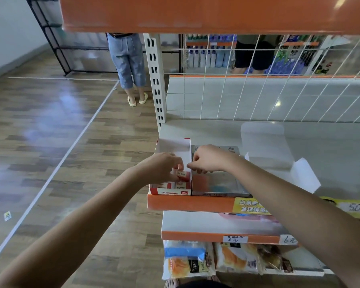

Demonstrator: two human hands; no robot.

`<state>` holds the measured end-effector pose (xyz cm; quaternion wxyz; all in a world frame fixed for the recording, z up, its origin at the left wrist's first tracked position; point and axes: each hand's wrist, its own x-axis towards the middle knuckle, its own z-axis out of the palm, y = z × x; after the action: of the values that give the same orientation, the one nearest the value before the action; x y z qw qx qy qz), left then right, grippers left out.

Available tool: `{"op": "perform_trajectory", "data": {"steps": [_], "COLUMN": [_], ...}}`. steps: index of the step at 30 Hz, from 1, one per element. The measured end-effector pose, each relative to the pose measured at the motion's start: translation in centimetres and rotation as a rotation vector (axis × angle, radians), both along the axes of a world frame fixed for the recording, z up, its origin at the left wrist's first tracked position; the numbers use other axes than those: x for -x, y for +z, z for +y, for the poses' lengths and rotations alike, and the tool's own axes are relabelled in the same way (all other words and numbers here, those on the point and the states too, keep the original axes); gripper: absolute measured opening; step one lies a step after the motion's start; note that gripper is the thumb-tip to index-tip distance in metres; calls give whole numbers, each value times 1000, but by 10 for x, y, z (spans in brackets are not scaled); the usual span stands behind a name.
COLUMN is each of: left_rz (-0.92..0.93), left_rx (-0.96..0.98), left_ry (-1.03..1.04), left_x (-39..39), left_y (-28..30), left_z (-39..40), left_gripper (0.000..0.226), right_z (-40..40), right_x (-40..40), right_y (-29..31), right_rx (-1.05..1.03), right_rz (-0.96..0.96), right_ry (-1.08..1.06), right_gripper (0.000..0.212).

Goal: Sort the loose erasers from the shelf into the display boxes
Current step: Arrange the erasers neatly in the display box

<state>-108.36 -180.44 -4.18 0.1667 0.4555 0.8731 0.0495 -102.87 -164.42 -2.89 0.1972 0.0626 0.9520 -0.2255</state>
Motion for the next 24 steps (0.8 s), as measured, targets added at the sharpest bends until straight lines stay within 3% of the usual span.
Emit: {"op": "perform_trajectory", "data": {"steps": [9, 24], "left_rz": [-133, -174], "left_rx": [-25, -26], "left_ry": [7, -5], "left_x": [5, 10], "left_y": [1, 1], "left_z": [-1, 3], "left_gripper": [22, 19], "right_z": [-2, -2], "right_x": [2, 1], "right_y": [0, -1], "right_rx": [-1, 32], "right_rz": [-16, -49], "right_ry": [-4, -71], "right_gripper": [32, 33]}}
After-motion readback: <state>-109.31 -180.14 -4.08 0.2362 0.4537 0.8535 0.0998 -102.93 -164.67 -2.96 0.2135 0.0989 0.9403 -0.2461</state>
